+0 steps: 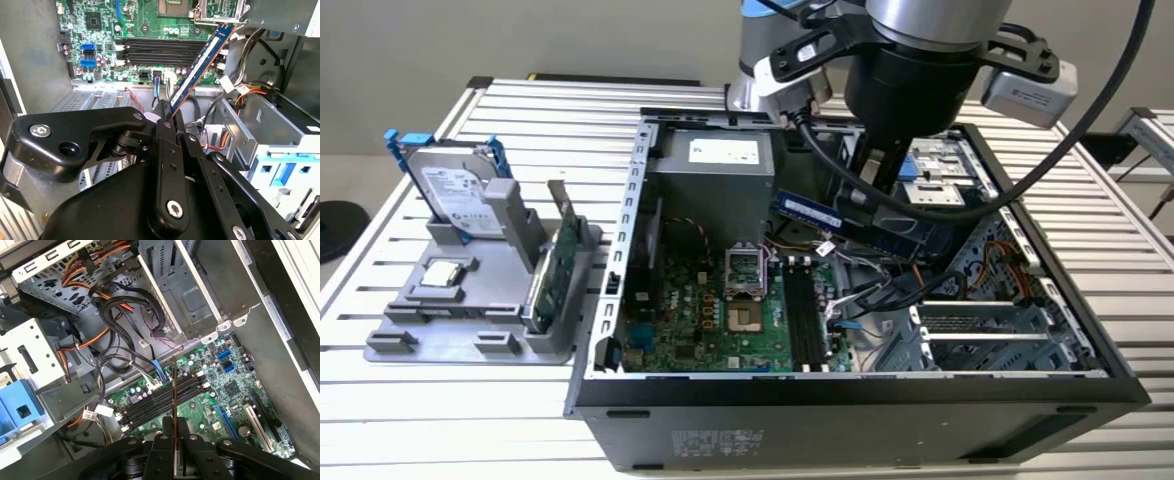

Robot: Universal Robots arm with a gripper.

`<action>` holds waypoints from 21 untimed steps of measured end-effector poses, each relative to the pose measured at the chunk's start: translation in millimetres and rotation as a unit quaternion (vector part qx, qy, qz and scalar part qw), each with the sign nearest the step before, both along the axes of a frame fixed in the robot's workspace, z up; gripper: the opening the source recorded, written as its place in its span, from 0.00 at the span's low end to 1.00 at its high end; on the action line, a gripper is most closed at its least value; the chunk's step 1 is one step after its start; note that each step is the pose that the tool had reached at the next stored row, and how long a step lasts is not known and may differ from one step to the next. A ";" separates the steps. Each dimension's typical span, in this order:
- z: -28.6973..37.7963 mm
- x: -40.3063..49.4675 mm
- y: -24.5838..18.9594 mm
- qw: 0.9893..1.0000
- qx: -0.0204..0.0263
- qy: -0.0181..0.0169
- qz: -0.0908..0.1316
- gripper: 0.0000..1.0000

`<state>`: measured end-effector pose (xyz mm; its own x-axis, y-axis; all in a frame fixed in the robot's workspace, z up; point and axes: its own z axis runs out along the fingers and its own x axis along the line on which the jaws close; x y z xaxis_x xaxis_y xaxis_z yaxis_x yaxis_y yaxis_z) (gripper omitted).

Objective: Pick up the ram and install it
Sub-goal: 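Insert the ram into the slot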

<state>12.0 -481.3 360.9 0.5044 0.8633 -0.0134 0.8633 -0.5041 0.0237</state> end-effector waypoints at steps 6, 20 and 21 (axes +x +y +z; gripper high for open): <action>0.0 0.0 0.0 1.000 0.000 0.000 -0.015 0.00; 0.0 0.0 0.0 0.999 0.000 0.000 -0.050 0.00; 0.0 0.0 0.0 0.999 0.000 0.000 -0.052 0.00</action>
